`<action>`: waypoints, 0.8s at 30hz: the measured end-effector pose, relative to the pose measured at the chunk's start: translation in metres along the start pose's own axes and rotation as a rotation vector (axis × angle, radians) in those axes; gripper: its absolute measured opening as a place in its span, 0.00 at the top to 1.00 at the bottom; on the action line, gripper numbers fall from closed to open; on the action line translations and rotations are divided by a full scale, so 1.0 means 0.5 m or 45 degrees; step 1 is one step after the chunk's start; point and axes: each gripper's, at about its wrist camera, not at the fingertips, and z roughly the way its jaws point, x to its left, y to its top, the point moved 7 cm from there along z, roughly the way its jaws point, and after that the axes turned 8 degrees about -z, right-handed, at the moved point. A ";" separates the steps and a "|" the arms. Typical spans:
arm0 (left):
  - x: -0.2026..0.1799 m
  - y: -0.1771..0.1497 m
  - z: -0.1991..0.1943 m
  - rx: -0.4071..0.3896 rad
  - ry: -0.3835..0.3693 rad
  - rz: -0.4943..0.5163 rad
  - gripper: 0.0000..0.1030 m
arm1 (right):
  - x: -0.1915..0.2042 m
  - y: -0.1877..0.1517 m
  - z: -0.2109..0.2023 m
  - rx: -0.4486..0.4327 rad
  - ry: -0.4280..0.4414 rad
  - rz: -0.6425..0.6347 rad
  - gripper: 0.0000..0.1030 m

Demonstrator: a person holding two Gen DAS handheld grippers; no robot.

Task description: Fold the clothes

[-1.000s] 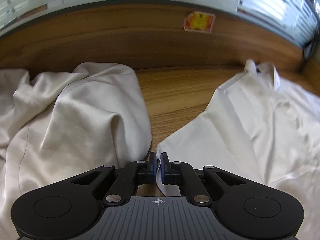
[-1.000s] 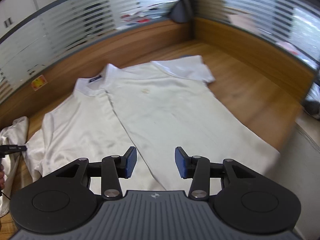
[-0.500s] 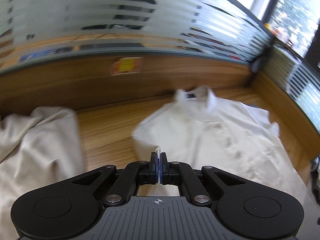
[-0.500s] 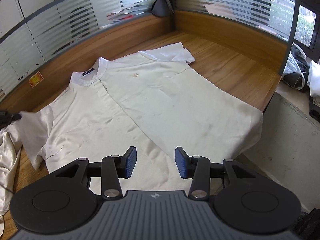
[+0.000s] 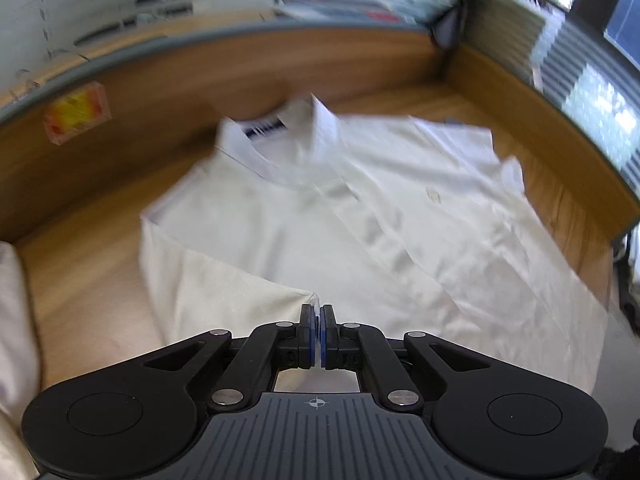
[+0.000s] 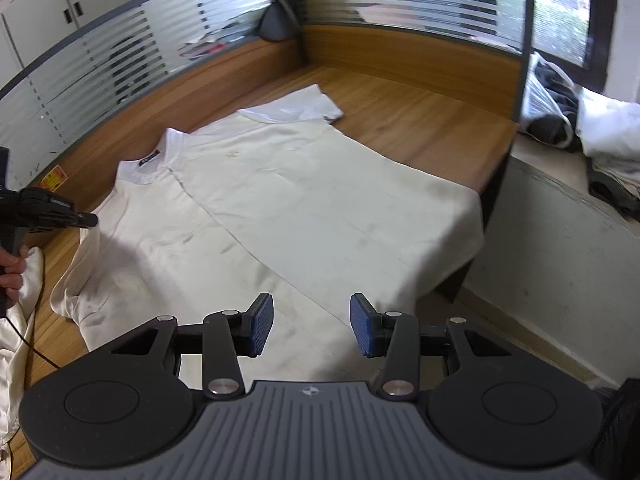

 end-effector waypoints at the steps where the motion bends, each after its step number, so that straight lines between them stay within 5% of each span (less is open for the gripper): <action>1: -0.014 -0.009 0.010 0.013 0.000 0.024 0.93 | -0.005 -0.005 -0.002 0.003 -0.005 0.004 0.53; 5: -0.063 -0.048 0.026 0.017 0.018 0.149 0.51 | -0.016 -0.020 -0.007 0.017 -0.018 0.010 0.53; 6: -0.072 -0.060 0.020 0.001 0.019 0.184 0.48 | -0.017 -0.021 -0.008 0.019 -0.019 0.008 0.53; 13: -0.040 -0.132 -0.054 -0.083 0.051 0.283 0.44 | -0.011 -0.022 -0.009 0.023 -0.020 -0.012 0.52; 18: 0.050 -0.150 -0.120 -0.200 0.159 0.222 0.43 | -0.002 -0.024 -0.004 0.038 -0.013 -0.023 0.52; 24: 0.161 -0.161 -0.140 -0.204 0.250 0.115 0.43 | 0.015 -0.031 0.001 0.065 -0.003 -0.045 0.52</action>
